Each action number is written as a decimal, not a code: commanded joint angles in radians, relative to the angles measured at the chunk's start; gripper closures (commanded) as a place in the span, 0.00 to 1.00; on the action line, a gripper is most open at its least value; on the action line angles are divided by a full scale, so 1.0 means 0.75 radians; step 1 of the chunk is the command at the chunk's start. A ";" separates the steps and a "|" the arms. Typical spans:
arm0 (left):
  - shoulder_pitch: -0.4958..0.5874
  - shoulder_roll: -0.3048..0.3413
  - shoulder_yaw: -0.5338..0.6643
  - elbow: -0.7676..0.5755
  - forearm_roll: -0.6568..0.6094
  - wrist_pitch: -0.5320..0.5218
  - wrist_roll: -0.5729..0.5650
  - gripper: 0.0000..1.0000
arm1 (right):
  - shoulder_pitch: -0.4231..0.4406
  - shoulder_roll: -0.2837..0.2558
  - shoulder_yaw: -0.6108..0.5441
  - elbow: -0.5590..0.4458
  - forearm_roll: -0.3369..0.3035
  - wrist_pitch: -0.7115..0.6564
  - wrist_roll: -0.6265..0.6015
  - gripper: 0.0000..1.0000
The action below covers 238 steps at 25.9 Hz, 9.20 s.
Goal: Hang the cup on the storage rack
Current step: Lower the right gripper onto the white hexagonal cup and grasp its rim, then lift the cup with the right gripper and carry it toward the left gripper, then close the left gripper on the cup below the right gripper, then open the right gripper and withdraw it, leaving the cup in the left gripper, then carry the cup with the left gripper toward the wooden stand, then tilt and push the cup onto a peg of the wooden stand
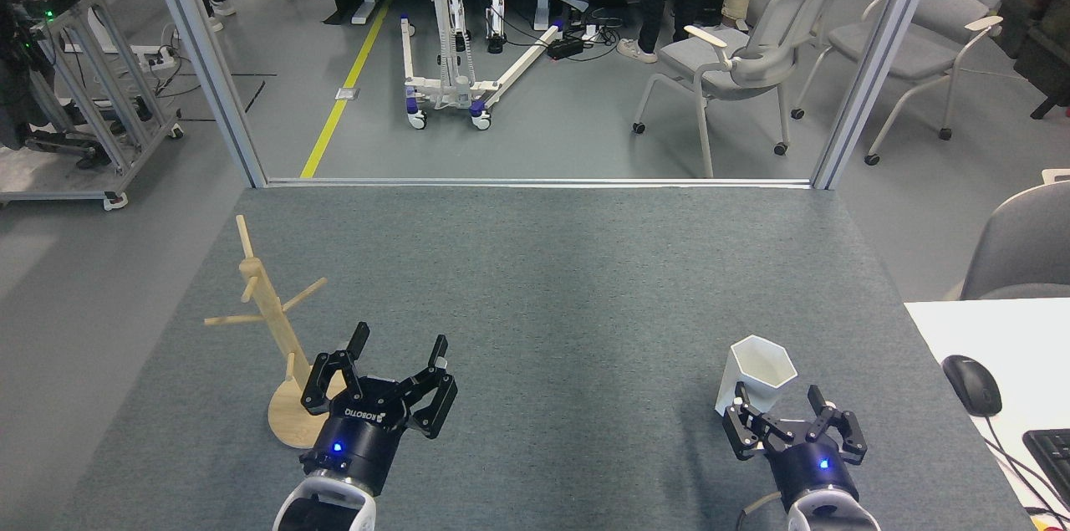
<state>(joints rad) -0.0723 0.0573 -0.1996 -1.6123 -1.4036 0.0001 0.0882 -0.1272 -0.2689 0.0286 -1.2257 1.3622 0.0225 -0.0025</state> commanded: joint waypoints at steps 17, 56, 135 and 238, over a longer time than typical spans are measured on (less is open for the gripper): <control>0.004 -0.001 -0.002 0.002 0.000 0.004 -0.001 0.00 | -0.242 0.017 0.052 0.282 0.000 -0.026 -0.003 0.00; -0.012 -0.003 -0.112 0.018 -0.002 -0.072 -0.183 0.00 | -0.751 -0.149 0.739 -0.380 -0.430 0.524 0.472 0.97; -0.396 -0.220 -0.235 0.284 -0.014 -0.023 -0.191 1.00 | -0.685 0.162 1.083 -0.636 0.004 0.980 0.136 0.01; -0.014 0.228 -0.098 0.149 -0.245 1.147 -0.154 1.00 | 0.067 0.068 -0.085 -0.112 -0.084 -0.112 -0.146 0.01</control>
<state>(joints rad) -0.0813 0.2311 -0.2723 -1.5017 -1.5919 0.8591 -0.0202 -0.0758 -0.2166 -0.0358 -1.3121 1.2994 -0.0613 -0.1125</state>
